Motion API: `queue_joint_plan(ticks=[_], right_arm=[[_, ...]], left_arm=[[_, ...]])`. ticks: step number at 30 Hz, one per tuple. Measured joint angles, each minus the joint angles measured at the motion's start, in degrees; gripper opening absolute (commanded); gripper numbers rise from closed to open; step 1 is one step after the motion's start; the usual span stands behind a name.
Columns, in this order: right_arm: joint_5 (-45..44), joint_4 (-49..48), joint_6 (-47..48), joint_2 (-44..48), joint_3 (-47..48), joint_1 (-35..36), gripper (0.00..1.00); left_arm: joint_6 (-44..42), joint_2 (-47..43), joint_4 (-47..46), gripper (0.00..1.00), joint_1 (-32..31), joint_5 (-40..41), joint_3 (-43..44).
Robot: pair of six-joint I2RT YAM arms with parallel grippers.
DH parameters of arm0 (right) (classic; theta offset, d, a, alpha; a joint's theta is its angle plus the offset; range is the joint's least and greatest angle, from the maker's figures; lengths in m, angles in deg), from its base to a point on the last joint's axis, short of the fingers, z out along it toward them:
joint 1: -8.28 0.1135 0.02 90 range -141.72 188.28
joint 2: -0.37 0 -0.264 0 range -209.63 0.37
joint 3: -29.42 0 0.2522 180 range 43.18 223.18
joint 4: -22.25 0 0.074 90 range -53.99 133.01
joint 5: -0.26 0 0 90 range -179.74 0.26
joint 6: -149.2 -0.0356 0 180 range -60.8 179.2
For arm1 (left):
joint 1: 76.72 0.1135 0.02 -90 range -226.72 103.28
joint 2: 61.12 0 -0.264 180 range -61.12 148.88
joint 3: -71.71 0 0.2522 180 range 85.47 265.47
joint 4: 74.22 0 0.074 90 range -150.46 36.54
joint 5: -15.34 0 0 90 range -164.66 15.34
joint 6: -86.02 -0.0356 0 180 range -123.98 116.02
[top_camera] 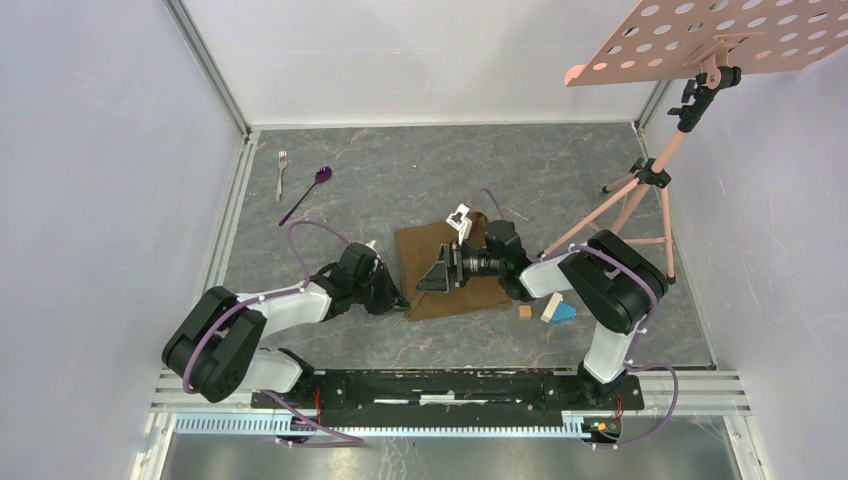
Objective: Fold the napkin into a case and place the utensils inside
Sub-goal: Smooth out the upper triangle-folded napkin at the center of the board.
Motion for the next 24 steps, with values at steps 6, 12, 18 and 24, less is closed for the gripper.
queue_joint_plan(ticks=[6, 12, 18, 24], right_arm=[[0.24, -11.32, -5.88, -5.07, -2.10, 0.07, 0.93], [-0.42, -11.69, -4.76, -8.31, -1.36, -3.10, 0.93], [-0.48, -8.55, -1.68, -9.75, 2.10, -8.20, 0.93], [0.09, -5.07, 0.79, -12.09, 7.21, -12.66, 0.93]], left_arm=[[0.50, 0.39, -0.50, 0.10, 0.00, -0.17, -0.04], [1.22, 0.31, -0.81, 0.09, 0.00, -0.17, -0.28], [1.33, 0.02, -1.46, 0.09, 0.00, -0.15, -0.79], [1.33, -0.13, -1.81, 0.08, 0.00, -0.15, -1.05]])
